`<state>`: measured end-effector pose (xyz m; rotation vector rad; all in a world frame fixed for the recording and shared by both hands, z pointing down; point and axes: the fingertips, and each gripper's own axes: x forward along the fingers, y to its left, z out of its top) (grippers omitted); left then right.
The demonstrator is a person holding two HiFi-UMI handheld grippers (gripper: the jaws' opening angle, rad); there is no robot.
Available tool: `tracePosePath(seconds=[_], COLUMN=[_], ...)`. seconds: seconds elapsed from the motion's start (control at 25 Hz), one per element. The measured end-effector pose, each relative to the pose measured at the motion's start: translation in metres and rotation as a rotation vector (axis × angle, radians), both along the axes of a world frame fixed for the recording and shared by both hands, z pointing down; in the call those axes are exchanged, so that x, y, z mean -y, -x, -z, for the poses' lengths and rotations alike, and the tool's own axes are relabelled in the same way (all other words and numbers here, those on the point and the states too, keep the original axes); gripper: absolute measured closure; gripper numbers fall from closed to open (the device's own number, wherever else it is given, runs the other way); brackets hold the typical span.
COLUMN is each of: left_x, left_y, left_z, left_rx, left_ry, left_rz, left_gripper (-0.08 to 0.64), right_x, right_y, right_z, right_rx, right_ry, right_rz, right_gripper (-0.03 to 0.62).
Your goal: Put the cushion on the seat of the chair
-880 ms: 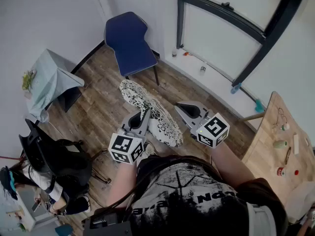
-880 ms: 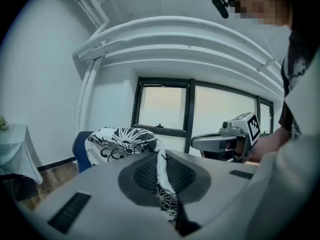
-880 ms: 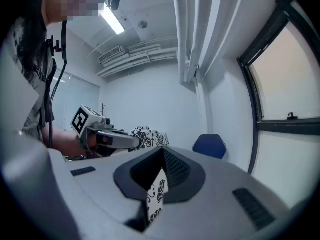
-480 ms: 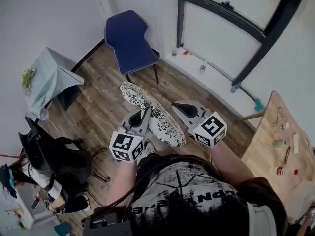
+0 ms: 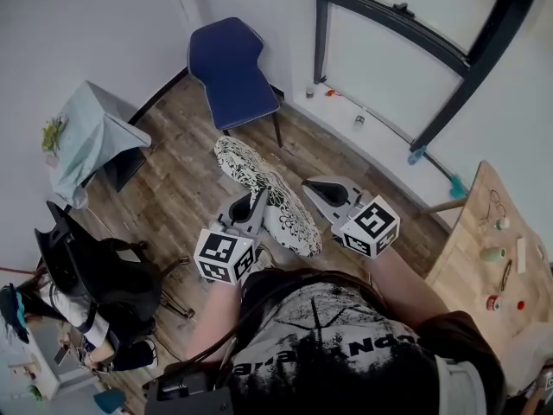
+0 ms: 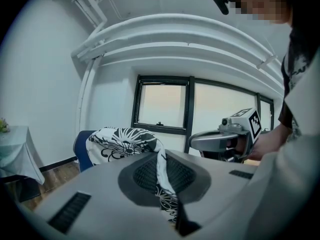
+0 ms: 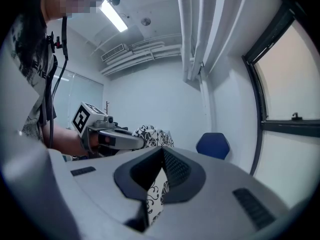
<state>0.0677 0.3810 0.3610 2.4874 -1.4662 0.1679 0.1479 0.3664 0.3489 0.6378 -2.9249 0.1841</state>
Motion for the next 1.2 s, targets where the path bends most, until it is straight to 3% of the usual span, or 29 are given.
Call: tracePosePath(seconds=[0.48,0.72,1.0,1.2], left_x=[0.002,-0.055,0.009,0.023], left_y=[-0.004,-0.045,-0.003,0.003], left_z=[-0.006,-0.012,-0.017,-0.012], left_rx=[-0.038,-0.024,-0.024,-0.012], left_ry=[0.014,0.014,0.035,0.017], left_rz=[0.0,-0.044,-0.056,-0.079], left_gripper=[0.537,0.537,0.537,0.537], right_x=[0.002,-0.059,0.001,0.012], right_y=[-0.004,-0.046,-0.006,0.0], right_z=[-0.002,-0.007,-0.013,-0.01], right_rx=[0.002,0.004,-0.008,0.004], right_ry=[0.018,0.004,0.024,0.005], right_rz=[0.0,-0.045,-0.055,-0.077], right_gripper=[0.575,0.575,0.575,0.575])
